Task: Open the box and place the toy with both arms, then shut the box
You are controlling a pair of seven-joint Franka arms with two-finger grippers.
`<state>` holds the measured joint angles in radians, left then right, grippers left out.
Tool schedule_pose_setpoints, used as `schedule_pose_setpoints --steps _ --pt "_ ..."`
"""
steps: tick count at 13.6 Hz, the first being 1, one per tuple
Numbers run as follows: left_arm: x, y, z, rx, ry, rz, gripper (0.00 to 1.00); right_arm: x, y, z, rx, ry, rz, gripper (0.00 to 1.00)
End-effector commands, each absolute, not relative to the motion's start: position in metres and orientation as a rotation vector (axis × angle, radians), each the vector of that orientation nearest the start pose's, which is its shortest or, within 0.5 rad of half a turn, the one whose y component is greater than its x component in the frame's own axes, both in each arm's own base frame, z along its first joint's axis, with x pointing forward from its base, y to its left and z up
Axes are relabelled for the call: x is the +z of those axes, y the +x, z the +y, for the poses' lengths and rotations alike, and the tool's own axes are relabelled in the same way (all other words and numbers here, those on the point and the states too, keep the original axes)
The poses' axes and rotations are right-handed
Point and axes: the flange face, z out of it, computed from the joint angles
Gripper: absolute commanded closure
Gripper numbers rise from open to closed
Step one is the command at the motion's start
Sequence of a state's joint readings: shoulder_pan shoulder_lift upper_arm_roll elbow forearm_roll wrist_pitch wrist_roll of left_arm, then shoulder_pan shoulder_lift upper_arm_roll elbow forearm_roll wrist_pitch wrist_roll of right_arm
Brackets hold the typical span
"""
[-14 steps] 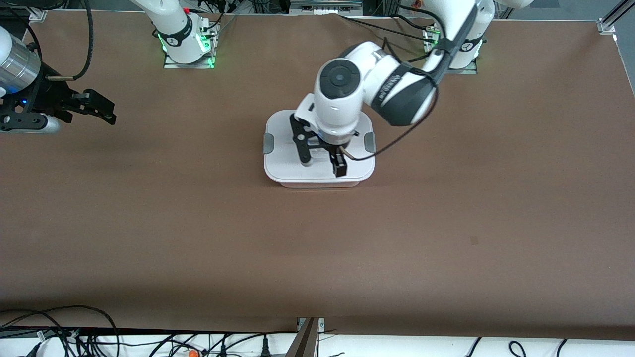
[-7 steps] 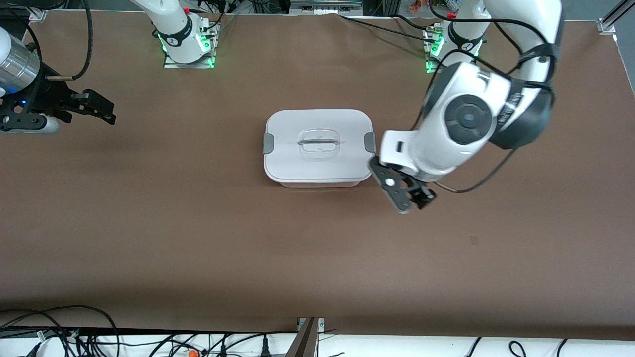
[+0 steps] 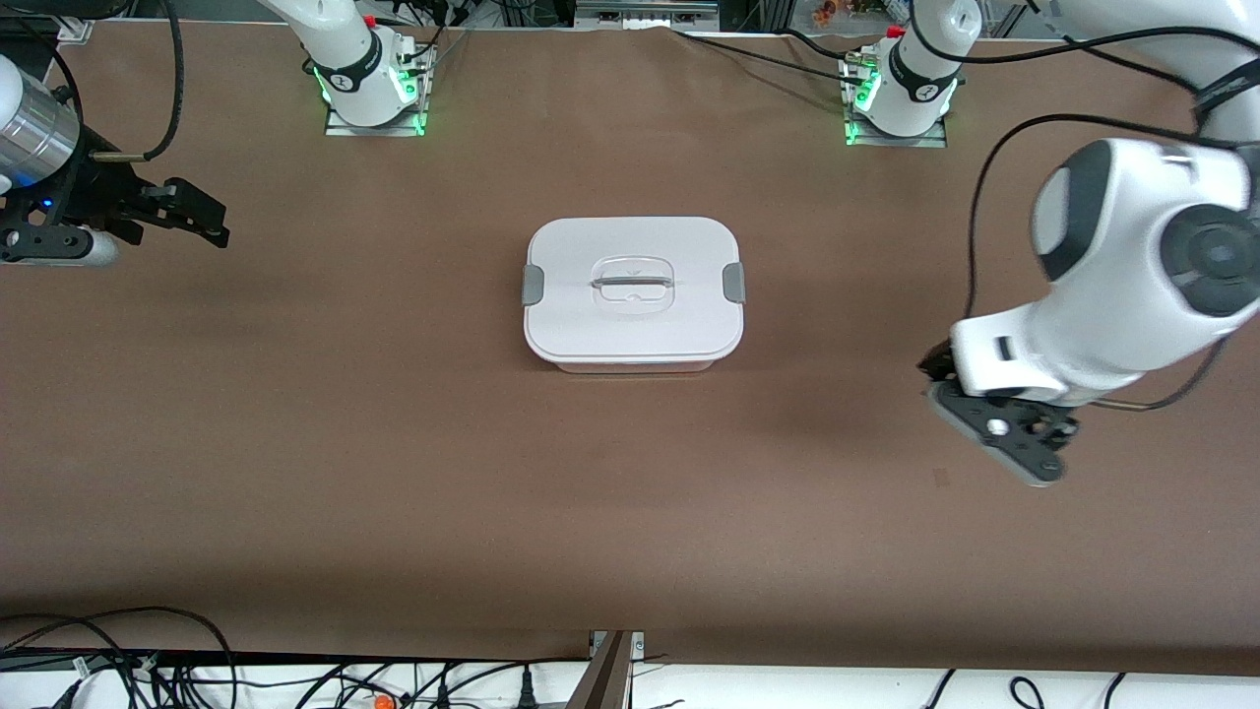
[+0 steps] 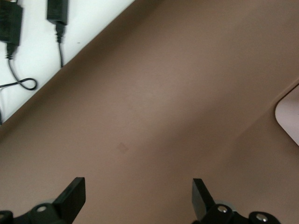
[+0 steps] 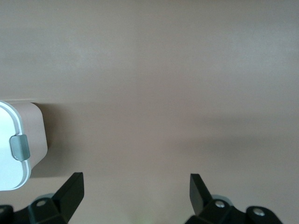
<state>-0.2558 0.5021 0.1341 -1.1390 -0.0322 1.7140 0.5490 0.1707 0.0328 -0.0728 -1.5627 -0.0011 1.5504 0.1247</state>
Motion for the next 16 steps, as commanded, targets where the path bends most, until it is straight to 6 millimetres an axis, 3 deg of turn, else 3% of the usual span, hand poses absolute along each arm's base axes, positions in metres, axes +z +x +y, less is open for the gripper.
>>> schedule_pose_setpoints --steps 1,4,7,12,14,16 --pt "0.569 0.681 -0.072 -0.155 -2.952 0.930 0.00 0.611 0.560 0.054 0.084 -3.144 0.075 0.00" --pt "0.593 0.660 -0.007 -0.174 -3.049 0.589 0.00 0.612 0.560 0.054 0.078 -3.139 0.074 0.00" --pt "0.609 0.636 0.021 -0.127 -3.112 0.326 0.00 0.611 0.560 0.054 0.083 -3.138 0.074 0.00" --pt "0.618 0.589 0.011 0.004 -3.170 0.006 0.00 0.611 0.560 0.054 0.083 -3.138 0.077 0.00" --pt "0.616 0.585 0.032 0.014 -3.179 -0.060 0.00 0.611 0.560 0.054 0.083 -3.138 0.077 0.00" --pt "0.610 0.583 0.030 0.053 -3.176 -0.046 0.00 0.610 0.560 0.054 0.087 -3.138 0.077 0.00"
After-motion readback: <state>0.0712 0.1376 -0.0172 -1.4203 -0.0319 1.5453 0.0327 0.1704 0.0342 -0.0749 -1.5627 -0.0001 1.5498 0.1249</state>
